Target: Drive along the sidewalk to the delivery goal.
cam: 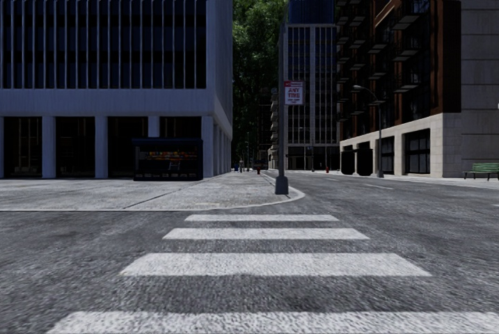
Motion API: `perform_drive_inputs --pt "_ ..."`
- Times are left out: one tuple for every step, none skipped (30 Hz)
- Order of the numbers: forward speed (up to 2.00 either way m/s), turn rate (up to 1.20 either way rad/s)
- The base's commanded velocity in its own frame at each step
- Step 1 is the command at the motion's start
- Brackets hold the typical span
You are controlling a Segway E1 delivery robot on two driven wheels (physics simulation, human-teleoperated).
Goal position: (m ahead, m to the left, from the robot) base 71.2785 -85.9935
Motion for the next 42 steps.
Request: perform_drive_inputs --pt "2.0 0.0" --pt "2.0 0.0" --pt "2.0 0.0" --pt "2.0 0.0" --pt "2.0 0.0" --pt "2.0 0.0" --pt "2.0 0.0" --pt "2.0 0.0" --pt "2.0 0.0" --pt "2.0 0.0" --pt "2.0 0.0" --pt "2.0 0.0" --pt "2.0 0.0" --pt "2.0 0.0" --pt "2.0 0.0" --pt "2.0 0.0" --pt "2.0 0.0" --pt "2.0 0.0" --pt "2.0 0.0" --pt "2.0 0.0" --pt "2.0 0.0" --pt "2.0 0.0" --pt "2.0 0.0" --pt "2.0 0.0" --pt "2.0 0.0" --pt "2.0 0.0" --pt "2.0 0.0" --pt "2.0 0.0" --pt "2.0 0.0" --pt "2.0 0.0" --pt "2.0 0.0" --pt "2.0 0.0" --pt "2.0 0.0" --pt "2.0 0.0" --pt "2.0 0.0" --pt "2.0 0.0" --pt "2.0 0.0" --pt "2.0 0.0" --pt "2.0 0.0" --pt "2.0 0.0" --pt "2.0 0.0" --pt "2.0 0.0"
